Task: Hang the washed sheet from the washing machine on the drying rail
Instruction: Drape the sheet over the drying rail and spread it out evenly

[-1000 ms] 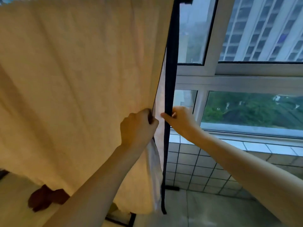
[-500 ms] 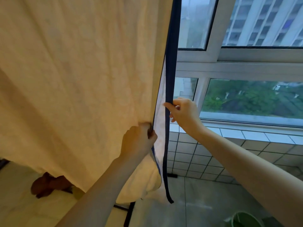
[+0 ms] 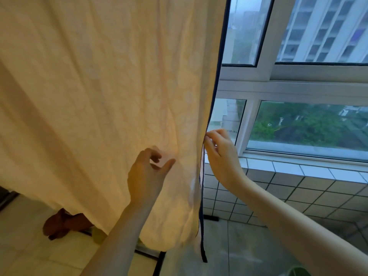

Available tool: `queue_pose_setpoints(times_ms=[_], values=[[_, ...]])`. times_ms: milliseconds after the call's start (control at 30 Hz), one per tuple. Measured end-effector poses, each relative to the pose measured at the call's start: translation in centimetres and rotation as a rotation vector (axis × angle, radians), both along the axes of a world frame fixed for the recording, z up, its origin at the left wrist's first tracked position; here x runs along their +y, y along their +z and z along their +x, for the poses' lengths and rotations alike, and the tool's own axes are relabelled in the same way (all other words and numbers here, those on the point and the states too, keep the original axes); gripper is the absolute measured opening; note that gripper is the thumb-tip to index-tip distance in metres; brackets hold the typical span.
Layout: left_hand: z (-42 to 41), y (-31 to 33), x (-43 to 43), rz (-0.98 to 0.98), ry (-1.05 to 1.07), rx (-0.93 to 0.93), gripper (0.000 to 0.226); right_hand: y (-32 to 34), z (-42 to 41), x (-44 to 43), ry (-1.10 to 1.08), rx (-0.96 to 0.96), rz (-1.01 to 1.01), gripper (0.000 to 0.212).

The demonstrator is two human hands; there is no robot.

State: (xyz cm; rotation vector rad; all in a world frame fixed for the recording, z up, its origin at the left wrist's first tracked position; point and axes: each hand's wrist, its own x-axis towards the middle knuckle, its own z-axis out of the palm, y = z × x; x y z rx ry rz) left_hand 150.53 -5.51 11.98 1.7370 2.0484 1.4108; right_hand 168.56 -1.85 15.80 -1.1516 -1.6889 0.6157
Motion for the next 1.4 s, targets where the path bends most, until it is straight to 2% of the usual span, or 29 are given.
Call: queue_pose_setpoints(times_ms=[67, 167, 233, 367, 400, 567, 800, 1067, 1133, 1233, 1333, 1400], values=[[-0.1, 0.0, -0.1, -0.046, -0.075, -0.119, 0.051, -0.1, -0.3, -0.7, 0.026, 0.058, -0.017, 0.03], [1.1, 0.2, -0.3, -0.104, -0.179, -0.183, 0.06, -0.4, -0.7, -1.7, 0.12, 0.126, -0.077, 0.03], [1.8, 0.1, -0.1, -0.104, -0.182, -0.182, 0.056, -0.7, -1.0, -2.3, 0.147, 0.158, -0.141, 0.034], [2.9, 0.7, 0.1, -0.044, -0.203, -0.161, 0.017, -1.1, -1.2, -2.6, 0.117, 0.107, -0.151, 0.034], [3.2, 0.8, 0.1, -0.024, -0.204, -0.164, 0.014, -1.1, -1.1, -2.7, 0.103, 0.101, -0.144, 0.032], [3.8, -0.2, -0.1, -0.046, -0.164, -0.184, 0.013, -1.9, -0.1, -2.3, 0.044, 0.06, -0.115, 0.015], [5.0, -2.5, -0.6, -0.087, -0.179, -0.16, 0.013, -4.0, 1.6, -2.2, -0.024, -0.087, -0.071, 0.014], [3.4, -4.1, 0.1, -0.164, -0.209, -0.197, 0.012, -5.2, 2.1, -1.6, -0.043, -0.066, -0.128, 0.01], [1.1, -4.0, 0.5, -0.096, -0.103, -0.244, 0.014, -5.5, 2.1, -1.3, -0.043, -0.055, -0.152, 0.009], [-3.3, -3.5, 1.3, 0.048, 0.192, -0.234, 0.027, -5.5, 1.6, -1.2, -0.022, -0.032, -0.16, 0.005], [-7.6, -3.6, 2.5, 0.097, 0.428, -0.26, 0.058, -5.2, 0.9, -1.2, -0.022, 0.0, -0.155, 0.004], [-9.9, -4.0, 3.4, 0.007, 0.466, -0.333, 0.081, -5.1, 0.6, -1.0, -0.028, 0.009, -0.168, 0.005]])
